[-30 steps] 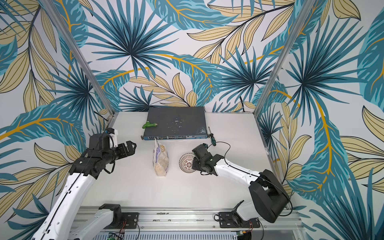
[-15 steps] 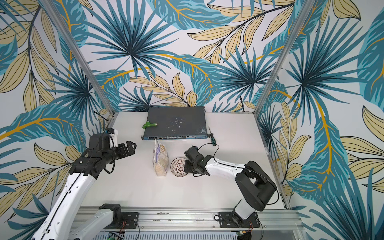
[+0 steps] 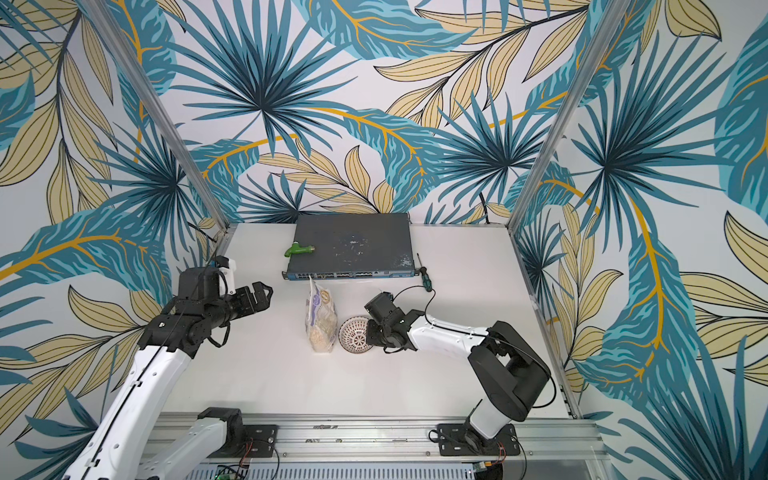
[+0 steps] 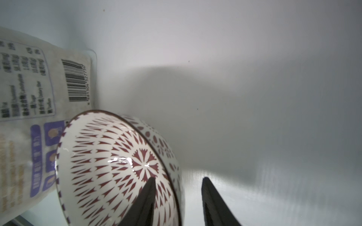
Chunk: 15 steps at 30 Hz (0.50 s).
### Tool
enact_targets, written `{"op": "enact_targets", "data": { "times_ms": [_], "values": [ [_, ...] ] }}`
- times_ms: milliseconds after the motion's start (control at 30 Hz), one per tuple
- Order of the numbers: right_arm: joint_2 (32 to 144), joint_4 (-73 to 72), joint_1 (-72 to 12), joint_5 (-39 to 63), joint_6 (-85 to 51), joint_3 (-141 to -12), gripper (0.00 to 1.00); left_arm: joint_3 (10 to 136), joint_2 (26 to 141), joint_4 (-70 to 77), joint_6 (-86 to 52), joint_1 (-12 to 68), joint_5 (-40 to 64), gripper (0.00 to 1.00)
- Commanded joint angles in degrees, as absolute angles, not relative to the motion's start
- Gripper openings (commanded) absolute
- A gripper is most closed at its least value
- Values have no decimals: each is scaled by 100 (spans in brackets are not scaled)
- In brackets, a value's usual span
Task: Pour the oats into the breakfast bowl
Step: Place the bowl at the center of the board.
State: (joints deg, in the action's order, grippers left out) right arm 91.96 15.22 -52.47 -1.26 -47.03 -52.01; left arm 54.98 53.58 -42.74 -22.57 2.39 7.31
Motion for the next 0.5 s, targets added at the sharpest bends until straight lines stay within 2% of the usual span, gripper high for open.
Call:
{"op": "enact_targets", "data": {
  "times_ms": [0, 233, 367, 467],
  "values": [
    [8840, 1888, -5308, -348, -4637, -5429, 45, 5429, 5293, -4245, -2294, 198, 700, 100],
    [7918, 2662, -5779, -966, -4274, -6490, 50, 5458, 5240, -4281, -2298, 187, 508, 100],
    [8606, 3295, -6198, -1318, -3818, -7976, 59, 5440, 5231, -4258, -2297, 188, 520, 100],
    [9383, 3594, -6454, -1500, -3494, -9018, 61, 5444, 5231, -4267, -2291, 170, 462, 100]
  ]
}}
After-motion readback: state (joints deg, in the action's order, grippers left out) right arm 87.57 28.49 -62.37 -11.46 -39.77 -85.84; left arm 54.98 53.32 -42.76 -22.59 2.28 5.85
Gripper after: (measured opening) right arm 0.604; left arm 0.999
